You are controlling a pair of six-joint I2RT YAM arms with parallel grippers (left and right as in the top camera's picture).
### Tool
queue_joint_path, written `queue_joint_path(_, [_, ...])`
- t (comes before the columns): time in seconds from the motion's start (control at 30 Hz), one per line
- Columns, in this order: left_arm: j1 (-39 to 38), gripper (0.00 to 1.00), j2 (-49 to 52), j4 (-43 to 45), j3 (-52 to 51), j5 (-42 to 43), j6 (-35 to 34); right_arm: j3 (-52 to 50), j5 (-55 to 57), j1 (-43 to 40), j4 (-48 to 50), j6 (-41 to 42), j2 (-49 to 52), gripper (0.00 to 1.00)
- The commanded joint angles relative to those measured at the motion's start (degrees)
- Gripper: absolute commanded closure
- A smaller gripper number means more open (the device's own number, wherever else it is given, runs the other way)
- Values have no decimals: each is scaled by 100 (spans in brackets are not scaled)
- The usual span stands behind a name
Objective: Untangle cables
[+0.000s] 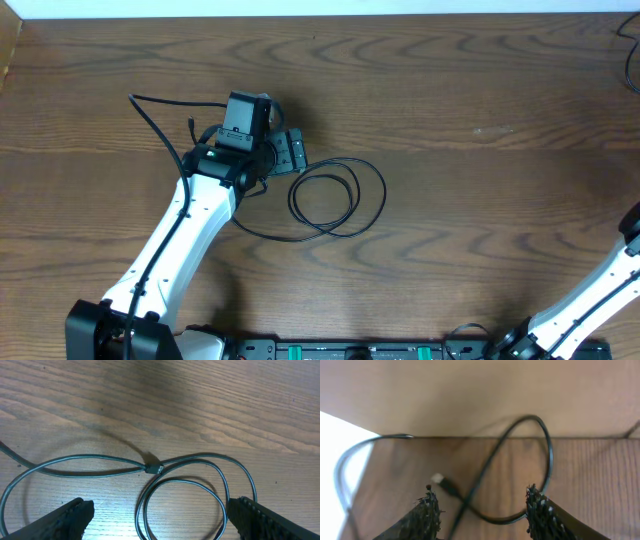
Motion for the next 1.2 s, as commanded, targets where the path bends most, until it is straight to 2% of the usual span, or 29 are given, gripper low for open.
queue_joint_path(0.0, [11, 8, 26, 2, 61, -13, 37, 31, 160, -105, 44, 131, 225, 46])
queue_joint_path(0.07, [11, 7, 26, 2, 61, -13, 37, 31, 160, -133, 125, 129, 264, 50])
queue_joint_path(0.33, [11, 7, 26, 2, 61, -13, 37, 31, -164, -129, 448, -4, 275, 76])
queue_joint_path(0.43, [11, 7, 26, 2, 61, -13, 37, 31, -219, -129, 361, -4, 275, 99])
queue_joint_path(0.53, [11, 7, 26, 2, 61, -13, 37, 31, -420, -96, 365, -315, 275, 99])
queue_joint_path(0.63, [11, 7, 26, 2, 61, -15, 37, 31, -898, -15, 575, -1080, 275, 99])
queue_joint_path(0.77, [11, 7, 26, 2, 61, -13, 37, 35, -2531, 273, 1211, -2743, 273, 99])
queue_joint_path(0.87, [11, 7, 26, 2, 61, -13, 37, 83, -2940, 577, 1563, -3521, 234, 99])
queue_joint_path(1.0, [11, 7, 26, 2, 61, -13, 37, 212, -2581, 1084, 2131, -4417, 203, 99])
queue_joint_path(1.17, [11, 7, 26, 2, 61, -13, 37, 254, -739, 1600, 3331, -5681, 219, 99])
